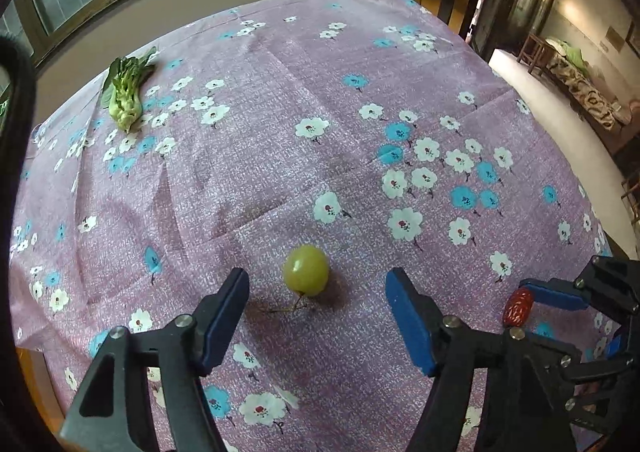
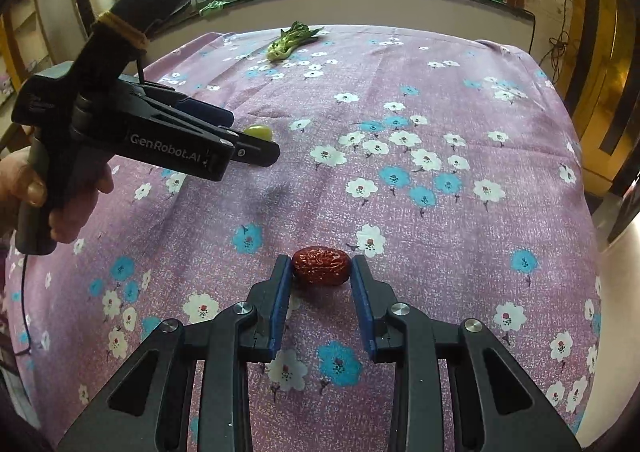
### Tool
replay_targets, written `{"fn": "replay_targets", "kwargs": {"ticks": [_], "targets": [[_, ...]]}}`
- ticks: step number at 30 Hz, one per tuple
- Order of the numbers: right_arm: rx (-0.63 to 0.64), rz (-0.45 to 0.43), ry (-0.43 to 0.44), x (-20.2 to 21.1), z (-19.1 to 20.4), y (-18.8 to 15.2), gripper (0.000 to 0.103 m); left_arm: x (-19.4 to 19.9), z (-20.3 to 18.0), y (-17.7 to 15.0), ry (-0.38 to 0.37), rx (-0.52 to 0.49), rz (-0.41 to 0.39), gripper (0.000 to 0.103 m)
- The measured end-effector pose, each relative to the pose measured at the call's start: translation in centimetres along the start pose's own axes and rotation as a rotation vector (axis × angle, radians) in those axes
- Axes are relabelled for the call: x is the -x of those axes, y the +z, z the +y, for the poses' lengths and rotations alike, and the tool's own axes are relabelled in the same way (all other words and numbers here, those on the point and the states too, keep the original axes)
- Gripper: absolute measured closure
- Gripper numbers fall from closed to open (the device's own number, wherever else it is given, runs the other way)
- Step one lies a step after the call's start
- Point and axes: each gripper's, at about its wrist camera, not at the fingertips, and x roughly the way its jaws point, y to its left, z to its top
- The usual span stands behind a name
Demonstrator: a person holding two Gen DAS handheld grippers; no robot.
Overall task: Organize fruits
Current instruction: 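Grasp the red date with the right gripper while the left grasps the green grape, then carry the green grape and red date over the white tray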
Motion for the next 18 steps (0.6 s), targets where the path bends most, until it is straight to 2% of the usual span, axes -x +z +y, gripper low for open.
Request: {"fn": "replay_targets", "kwargs": {"ticks": [4, 8, 9, 14, 18], "targets": [[-0.004, 0.0, 0.015, -0.2, 0.0, -0.2, 0.071, -1.0, 0.0, 0.1, 0.0, -0.034, 0.024, 0.045], [-0.007, 0.001, 0.024, -0.2, 0.1, -0.1, 0.07, -0.8, 0.5, 0.3, -0.04, -0.016, 0.002, 0.073], [-0.007, 0.001, 0.024, -0.2, 0.1, -0.1, 0.07, -0.8, 0.5, 0.3, -0.035, -0.019, -0.006, 0.077], [-0.011, 0.0, 0.014, -0.3, 0.2, -0.1, 0.07, -0.5, 0.5, -0.2, -0.012, -0.016, -0.011, 0.078], [-0.037, 0.003, 0.04, -0.2, 0.0, 0.3, 0.069, 0.8, 0.3, -1.4, -0.01, -0.007, -0.024, 0.078]]}}
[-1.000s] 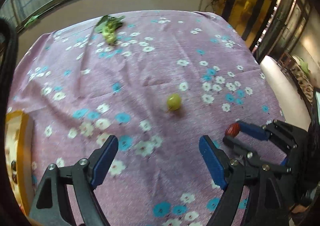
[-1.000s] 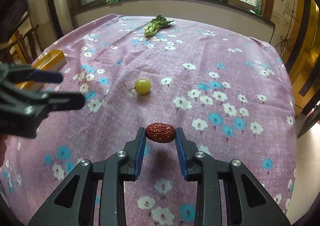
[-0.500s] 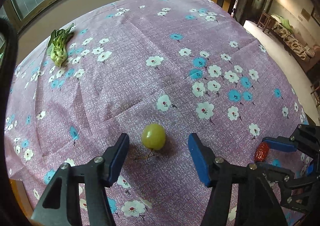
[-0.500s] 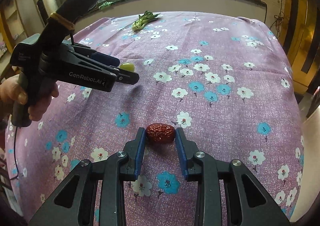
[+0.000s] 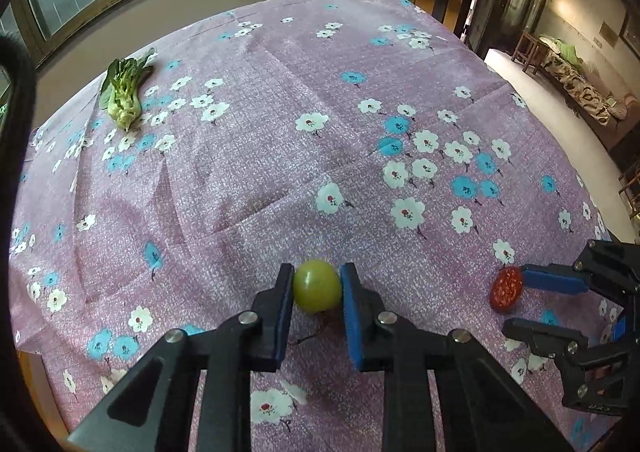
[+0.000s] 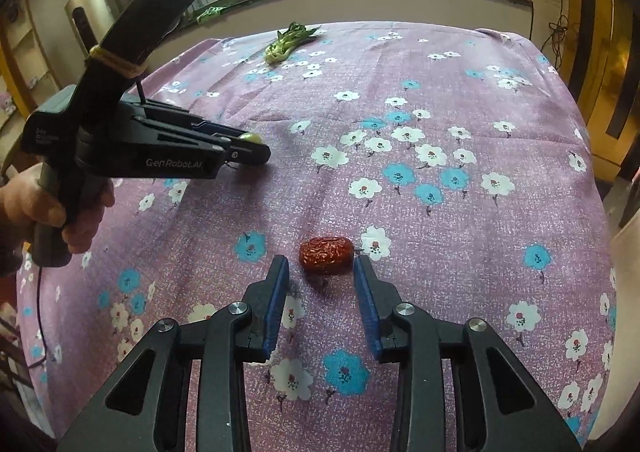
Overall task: Organize fruits
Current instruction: 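Carry the green grape and red date over the white tray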
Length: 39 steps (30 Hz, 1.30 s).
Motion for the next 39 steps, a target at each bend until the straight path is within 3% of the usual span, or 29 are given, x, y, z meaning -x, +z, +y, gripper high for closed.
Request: {"fn": "replay_targets", "kwargs": {"ticks": [6, 9, 18, 28, 39], "targets": [[0.065, 0.014, -0.062, -1.0, 1.0, 0.8, 0.065, 2.7, 0.9, -2.6, -0.05, 0.086, -0.032, 0.078], [0.092, 0.008, -0.099, -1.4, 1.3, 0.7, 0.075, 3.6, 1.5, -4.6, -0.05, 0.13, -0.036, 0.078], [0.127, -0.034, -0.133, 2.0, 4.0, 0.1, 0.075, 6.5, 3.7, -11.1, -0.097, 0.301, -0.069, 0.077], [0.149, 0.011, -0.064, 1.9, 11.2, -2.0, 0.075, 10.1, 4.3, -17.4, -0.063, 0.358, -0.093, 0.077], [0.236, 0.015, 0.025, -0.9, 20.9, 0.1, 0.075, 14.6, 8.5, -22.2, -0.038, 0.413, -0.131, 0.078]]}}
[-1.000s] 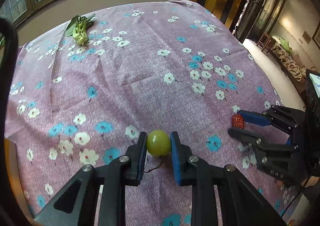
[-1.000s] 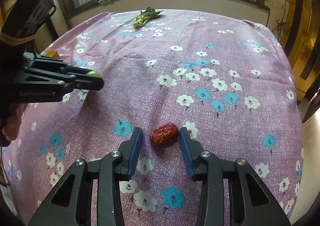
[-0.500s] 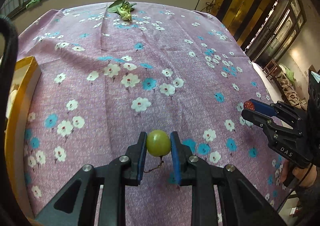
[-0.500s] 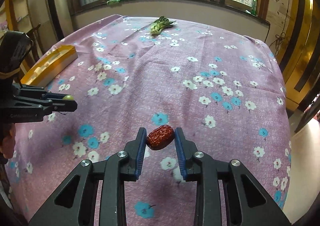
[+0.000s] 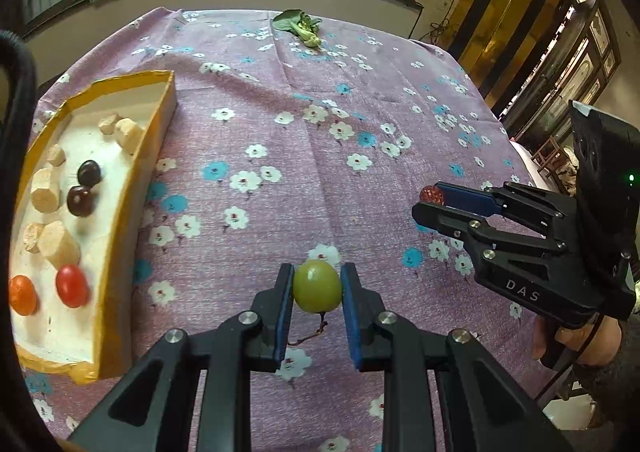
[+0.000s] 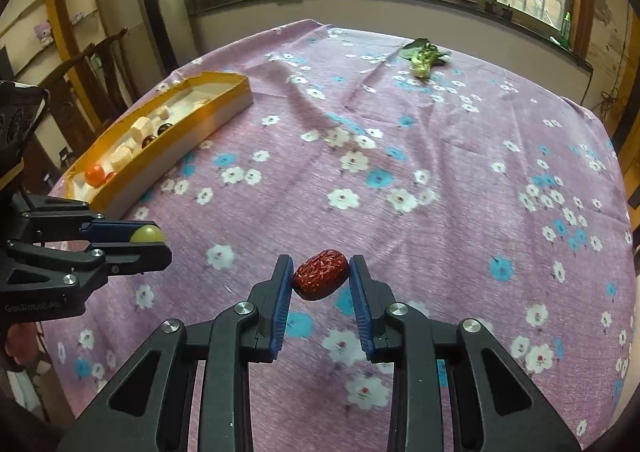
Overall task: Organize fruits
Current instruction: 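Carry the green grape and red date over the white tray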
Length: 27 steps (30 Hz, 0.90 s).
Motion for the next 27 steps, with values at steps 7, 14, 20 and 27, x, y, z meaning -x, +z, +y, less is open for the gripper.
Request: {"fn": "replay_targets", "kwargs": {"ticks": [7, 14, 20, 27], "targets": [[0.048, -0.013, 0.051, -1.9, 4.7, 3.5, 0.075, 3.3, 5.9, -0.2, 0.069, 0.053, -0.038, 0.078], [0.104, -0.038, 0.09, -3.4, 8.8, 6.9, 0.075, 5.8, 12.2, -0.8, 0.148, 0.099, -0.057, 0.078], [0.14, -0.049, 0.117, -4.4, 11.5, 9.2, 0.075, 7.1, 15.4, -1.2, 0.171, 0.124, -0.073, 0.078], [0.182, -0.026, 0.137, -6.9, 14.1, 11.3, 0.075, 8.0, 19.1, -1.3, 0.197, 0.174, -0.082, 0.078]]}}
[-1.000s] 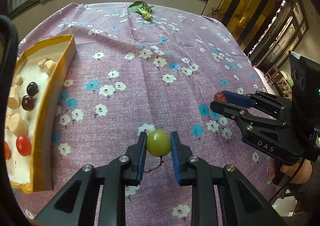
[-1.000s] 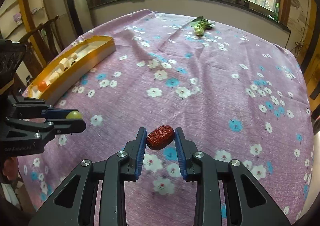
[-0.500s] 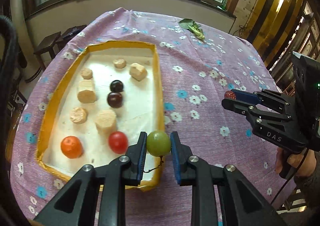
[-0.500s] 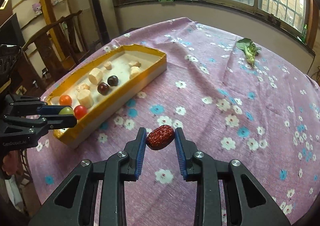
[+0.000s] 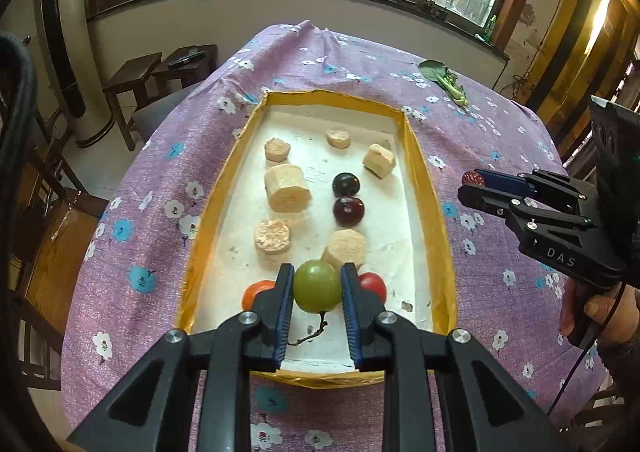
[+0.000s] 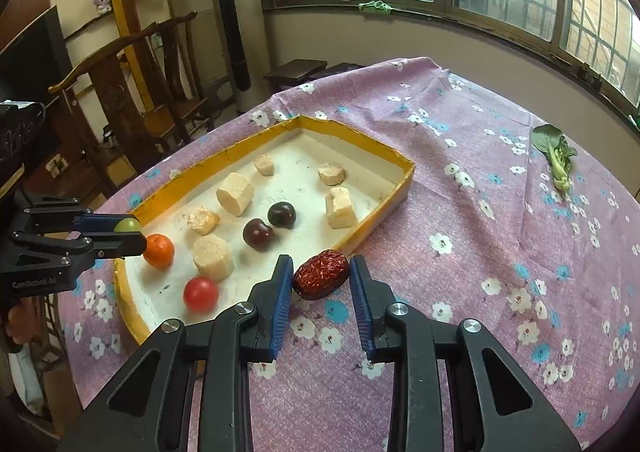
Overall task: Organize fruits
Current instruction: 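Carry the green grape and red date over the white tray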
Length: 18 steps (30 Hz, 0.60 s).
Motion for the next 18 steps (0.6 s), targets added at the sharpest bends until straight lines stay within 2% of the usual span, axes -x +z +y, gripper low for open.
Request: {"fn": "replay_targets", "kwargs": {"ticks": [9, 18], "targets": [[0.042, 0.038, -0.003, -3.8, 1.4, 1.8, 0.075, -2.1, 4.1, 1.1, 0.042, 0.061, 0.026, 0.078], [0.076, 0.08, -0.005, -6.2, 1.9, 2.2, 0.075, -4.4, 4.7, 1.1, 0.048, 0.056, 0.065, 0.078]]}}
